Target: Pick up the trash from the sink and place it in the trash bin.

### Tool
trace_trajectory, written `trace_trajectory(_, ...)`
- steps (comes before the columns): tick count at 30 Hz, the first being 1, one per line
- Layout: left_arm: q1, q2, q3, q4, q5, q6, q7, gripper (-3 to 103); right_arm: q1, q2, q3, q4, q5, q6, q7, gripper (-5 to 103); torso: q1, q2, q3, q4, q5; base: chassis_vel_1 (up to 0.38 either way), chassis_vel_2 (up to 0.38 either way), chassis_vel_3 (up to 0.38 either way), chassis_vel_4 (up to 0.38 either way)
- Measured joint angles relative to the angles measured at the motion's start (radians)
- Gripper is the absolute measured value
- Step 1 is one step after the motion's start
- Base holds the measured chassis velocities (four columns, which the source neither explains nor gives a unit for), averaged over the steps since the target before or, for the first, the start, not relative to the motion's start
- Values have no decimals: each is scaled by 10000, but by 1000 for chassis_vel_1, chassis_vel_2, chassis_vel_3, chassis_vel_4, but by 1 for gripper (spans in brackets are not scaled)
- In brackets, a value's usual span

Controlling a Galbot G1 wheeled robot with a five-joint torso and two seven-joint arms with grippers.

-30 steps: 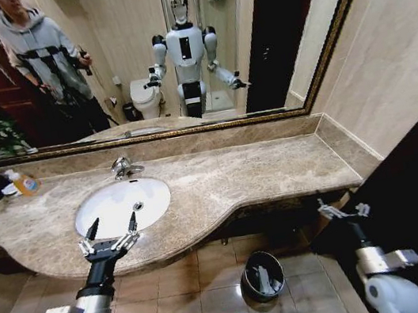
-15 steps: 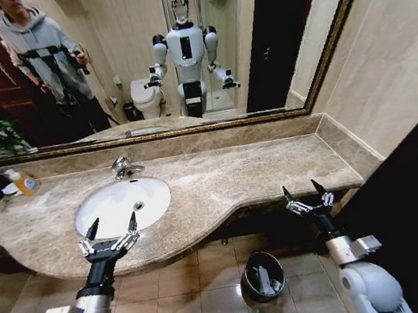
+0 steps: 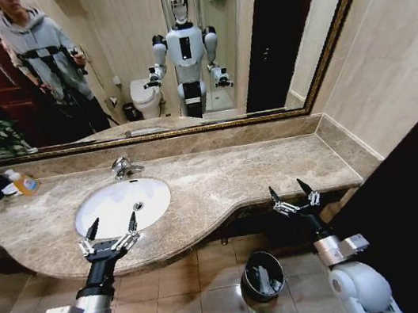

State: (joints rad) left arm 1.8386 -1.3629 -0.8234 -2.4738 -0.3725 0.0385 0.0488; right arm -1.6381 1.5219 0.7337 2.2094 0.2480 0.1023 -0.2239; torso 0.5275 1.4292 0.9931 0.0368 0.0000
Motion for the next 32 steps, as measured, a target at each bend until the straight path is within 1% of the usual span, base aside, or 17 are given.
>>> trace_trajectory(4, 0, 0, 0, 0, 0, 0, 0, 100, -58, 59, -43, 25, -77, -14, 130, 100, 0, 0, 0, 0, 0, 0, 0, 0, 0)
trace_trajectory(32, 0, 0, 1, 0, 0, 0, 0, 100, -61, 57, -35, 27, -73, -14, 137, 100, 0, 0, 0, 0, 0, 0, 0, 0, 0)
